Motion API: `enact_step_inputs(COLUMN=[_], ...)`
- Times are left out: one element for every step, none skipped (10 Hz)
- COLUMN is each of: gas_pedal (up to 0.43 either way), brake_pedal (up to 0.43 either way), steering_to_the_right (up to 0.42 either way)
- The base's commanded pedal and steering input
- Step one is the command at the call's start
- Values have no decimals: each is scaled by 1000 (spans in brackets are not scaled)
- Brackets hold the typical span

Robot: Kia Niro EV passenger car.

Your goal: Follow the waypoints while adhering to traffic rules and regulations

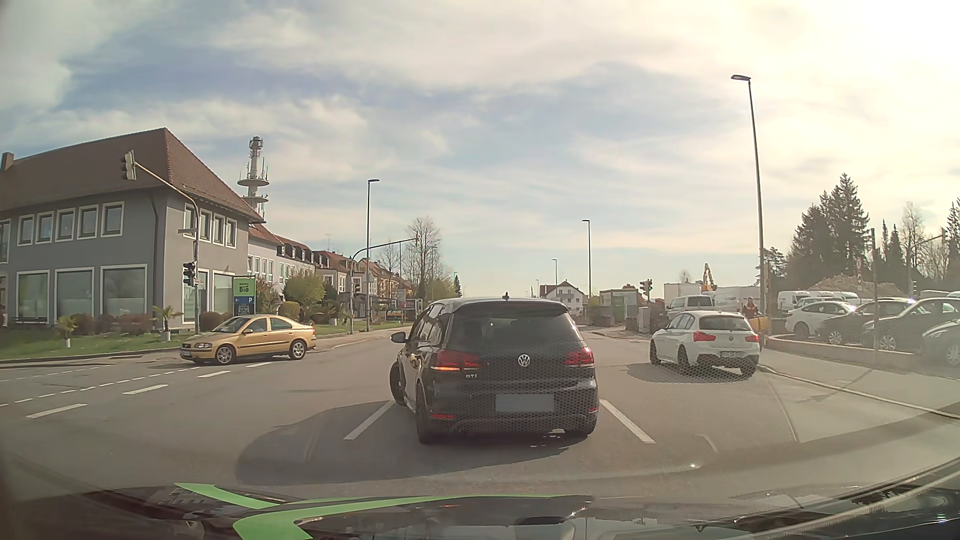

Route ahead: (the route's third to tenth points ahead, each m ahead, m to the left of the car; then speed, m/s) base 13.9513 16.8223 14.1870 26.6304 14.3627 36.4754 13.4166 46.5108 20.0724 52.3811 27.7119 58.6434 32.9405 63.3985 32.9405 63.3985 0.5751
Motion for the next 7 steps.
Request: enact_step_inputs(gas_pedal=[220,220,220,220,220,220,220], brake_pedal=[0,0,0,0,0,0,0], steering_to_the_right=[2,2,2,2,2,2,2])
